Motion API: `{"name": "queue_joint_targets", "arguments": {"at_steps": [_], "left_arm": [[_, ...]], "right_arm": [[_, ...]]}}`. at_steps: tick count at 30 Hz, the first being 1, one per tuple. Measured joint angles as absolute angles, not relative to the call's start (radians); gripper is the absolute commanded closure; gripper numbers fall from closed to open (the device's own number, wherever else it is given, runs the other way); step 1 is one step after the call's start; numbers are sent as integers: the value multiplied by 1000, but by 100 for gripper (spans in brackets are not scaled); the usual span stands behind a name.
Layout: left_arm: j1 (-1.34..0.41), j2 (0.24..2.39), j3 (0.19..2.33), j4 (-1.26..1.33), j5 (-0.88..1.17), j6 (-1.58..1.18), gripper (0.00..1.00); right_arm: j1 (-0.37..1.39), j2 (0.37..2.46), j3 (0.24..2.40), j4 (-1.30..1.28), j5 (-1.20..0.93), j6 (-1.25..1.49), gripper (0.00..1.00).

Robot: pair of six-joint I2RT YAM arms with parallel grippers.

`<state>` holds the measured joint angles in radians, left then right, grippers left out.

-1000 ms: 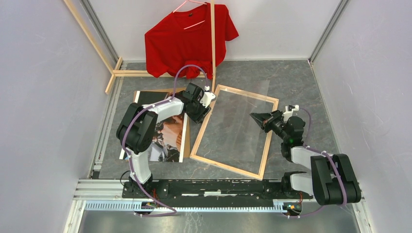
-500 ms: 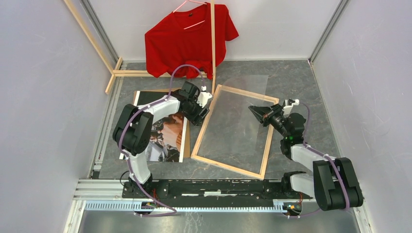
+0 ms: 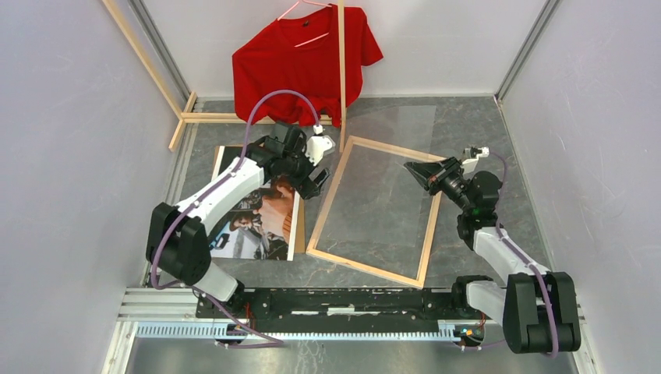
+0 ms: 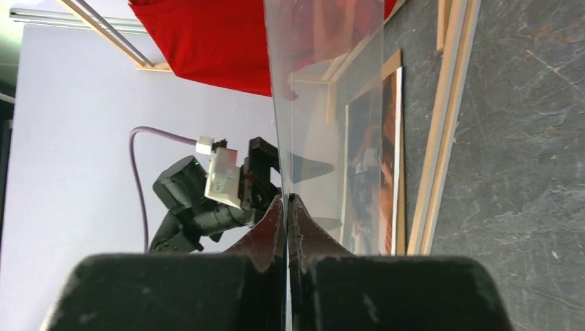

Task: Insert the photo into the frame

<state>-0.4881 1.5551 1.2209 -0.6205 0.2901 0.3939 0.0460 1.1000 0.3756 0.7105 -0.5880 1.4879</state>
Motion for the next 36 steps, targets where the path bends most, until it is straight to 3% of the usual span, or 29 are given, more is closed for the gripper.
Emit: {"name": "queue_joint_targets", "arguments": {"at_steps": [4, 6, 8, 10, 14, 19, 21, 28, 36], "left_arm": [[-486, 1528, 1201, -636, 280, 429, 1], [-485, 1520, 1155, -630, 261, 452, 1], [-485, 1519, 1102, -630, 240, 475, 1], [-485, 1524, 1046, -628, 210, 496, 1], [-485, 1555, 1002, -616, 160, 537, 3], [-484, 1607, 982, -566, 133, 561, 5], [-484, 1624, 978, -548, 133, 566, 6], [-498, 1639, 960, -494, 135, 567, 8], [-545, 1667, 958, -442, 145, 566, 11]], "right_arm": [[8, 1087, 363, 662, -606, 1433, 100], [-36, 1087, 325, 646, -624, 1397, 94], [-82, 1101, 280, 600, -630, 1344, 86], [-111, 1131, 251, 539, -629, 1280, 68], [-115, 1205, 255, 363, -632, 1091, 52], [-114, 1238, 405, 35, -579, 809, 42], [-114, 1223, 491, -80, -514, 703, 34], [-120, 1107, 560, -258, -323, 500, 33], [-137, 1205, 490, -264, -283, 448, 34]]}}
